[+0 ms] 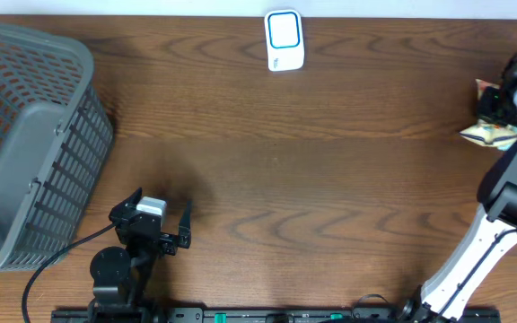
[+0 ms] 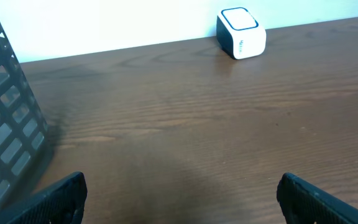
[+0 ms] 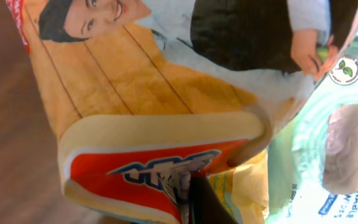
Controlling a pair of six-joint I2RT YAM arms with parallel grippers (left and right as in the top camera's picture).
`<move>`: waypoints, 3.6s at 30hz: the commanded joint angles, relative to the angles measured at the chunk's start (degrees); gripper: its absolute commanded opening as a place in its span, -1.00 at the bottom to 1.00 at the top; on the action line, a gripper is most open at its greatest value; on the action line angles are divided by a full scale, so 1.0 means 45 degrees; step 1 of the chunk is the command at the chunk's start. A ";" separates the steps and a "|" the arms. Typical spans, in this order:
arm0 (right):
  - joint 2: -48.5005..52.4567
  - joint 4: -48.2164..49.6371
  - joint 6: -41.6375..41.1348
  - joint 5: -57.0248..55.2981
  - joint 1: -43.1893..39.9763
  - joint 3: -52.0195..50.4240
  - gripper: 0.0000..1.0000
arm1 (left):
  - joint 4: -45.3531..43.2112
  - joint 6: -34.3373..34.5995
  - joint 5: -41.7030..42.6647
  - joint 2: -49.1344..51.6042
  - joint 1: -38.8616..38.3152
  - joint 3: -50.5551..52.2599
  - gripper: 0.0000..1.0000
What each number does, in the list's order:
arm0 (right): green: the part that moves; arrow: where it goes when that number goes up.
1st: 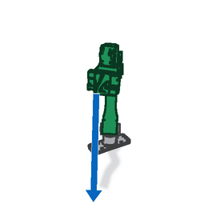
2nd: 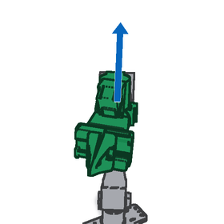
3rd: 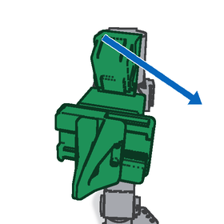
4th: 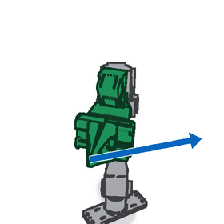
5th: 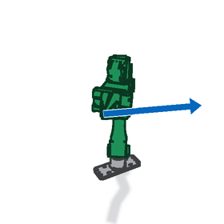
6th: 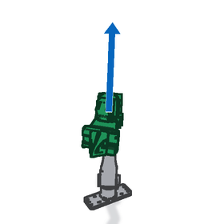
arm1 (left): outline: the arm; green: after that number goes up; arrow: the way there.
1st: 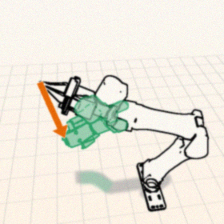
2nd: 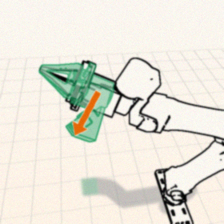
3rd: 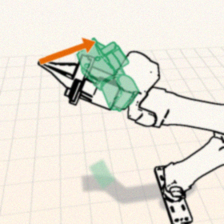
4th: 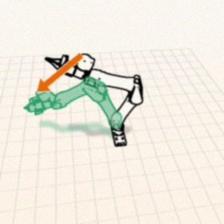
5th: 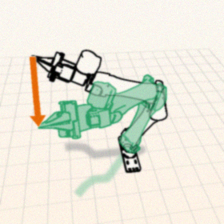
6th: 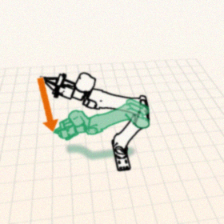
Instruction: Scan the item barcode
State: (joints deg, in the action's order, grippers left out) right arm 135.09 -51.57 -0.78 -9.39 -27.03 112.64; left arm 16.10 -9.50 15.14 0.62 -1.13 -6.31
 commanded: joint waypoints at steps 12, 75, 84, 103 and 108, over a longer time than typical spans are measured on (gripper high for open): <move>-0.4357 -0.1316 -0.2132 0.2579 -0.0136 0.1719 0.99 | 0.0277 -0.0214 0.0160 -0.0063 0.0068 0.0199 0.96; -2.4674 0.2739 0.0520 0.5683 0.5197 -0.9918 0.99 | 0.0277 -0.0214 0.0165 -0.0063 0.0068 0.0199 0.96; -2.8069 0.8777 0.0525 0.5819 0.5921 -1.6344 0.98 | 0.0277 -0.0214 0.0160 -0.0063 0.0068 0.0199 0.96; -2.9954 1.2682 0.0476 0.3808 0.5994 -2.4081 0.99 | 0.0277 -0.0214 0.0165 -0.0063 0.0068 0.0199 0.96; -2.9954 1.2449 0.0476 0.3429 0.5994 -2.4965 0.99 | 0.0277 -0.0214 0.0165 -0.0063 0.0068 0.0199 0.96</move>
State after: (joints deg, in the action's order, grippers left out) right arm 0.84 5.13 1.13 8.86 -0.97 1.61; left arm 16.12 -9.50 15.14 0.62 -1.13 -6.31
